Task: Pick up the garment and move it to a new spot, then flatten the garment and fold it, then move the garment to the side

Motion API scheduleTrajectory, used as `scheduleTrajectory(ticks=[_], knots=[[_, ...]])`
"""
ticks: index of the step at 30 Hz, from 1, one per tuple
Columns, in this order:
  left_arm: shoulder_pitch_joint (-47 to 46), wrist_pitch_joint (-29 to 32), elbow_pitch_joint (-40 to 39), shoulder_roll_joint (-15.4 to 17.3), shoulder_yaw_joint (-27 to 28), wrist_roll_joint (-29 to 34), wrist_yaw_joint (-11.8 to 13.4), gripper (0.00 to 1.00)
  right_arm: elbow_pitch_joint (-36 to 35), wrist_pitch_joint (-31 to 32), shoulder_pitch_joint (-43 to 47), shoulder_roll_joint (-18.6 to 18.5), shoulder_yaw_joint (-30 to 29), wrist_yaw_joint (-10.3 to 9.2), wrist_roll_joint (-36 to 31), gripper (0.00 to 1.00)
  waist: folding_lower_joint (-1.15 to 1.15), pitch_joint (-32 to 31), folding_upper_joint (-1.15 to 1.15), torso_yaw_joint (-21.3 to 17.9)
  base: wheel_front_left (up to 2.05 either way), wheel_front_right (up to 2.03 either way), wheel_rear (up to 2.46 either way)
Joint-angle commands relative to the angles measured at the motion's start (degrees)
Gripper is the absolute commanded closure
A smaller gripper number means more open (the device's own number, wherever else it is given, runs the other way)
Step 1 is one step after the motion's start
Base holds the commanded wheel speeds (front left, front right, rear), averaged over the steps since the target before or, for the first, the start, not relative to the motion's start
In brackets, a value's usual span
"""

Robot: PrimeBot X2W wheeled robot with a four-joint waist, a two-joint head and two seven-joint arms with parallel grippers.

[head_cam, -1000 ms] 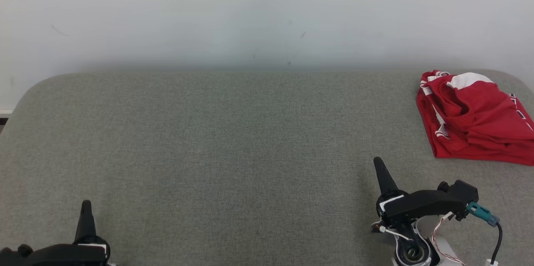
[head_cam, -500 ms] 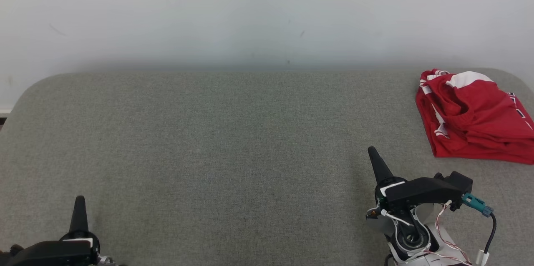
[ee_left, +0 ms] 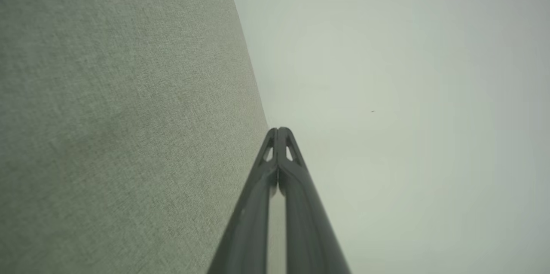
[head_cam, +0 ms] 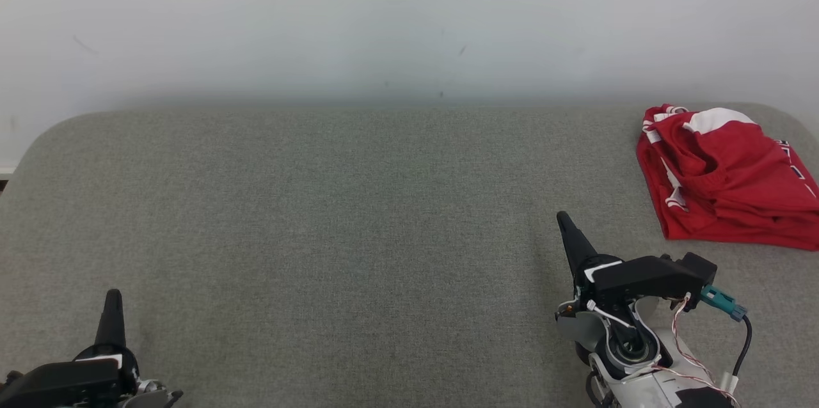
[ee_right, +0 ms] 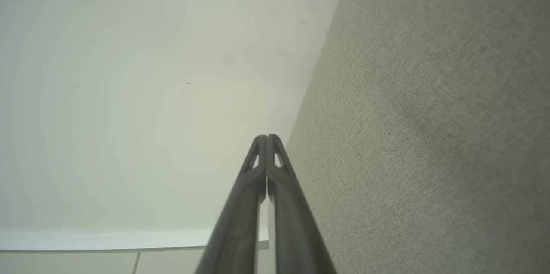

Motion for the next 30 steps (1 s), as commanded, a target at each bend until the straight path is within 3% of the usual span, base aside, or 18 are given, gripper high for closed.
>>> scheduleTrajectory(ticks=[1, 30], knots=[[-1.0, 0.3, 0.0, 0.3, 0.4, -1.1, -0.1, 1.0, 0.1, 0.3, -1.3, 0.0, 0.2, -0.09, 1.4, 1.0, 0.0, 0.0, 0.0, 0.0, 0.0, 0.0, 0.0], [-3.5, 3.2, 1.5, 0.6, 3.1, -12.4, -0.5, 1.0, 3.5, 2.9, -6.0, 0.0, 1.6, -0.12, 13.9, 1.0, 0.0, 0.4, 0.0, -0.3, 0.0, 0.0, 0.0]])
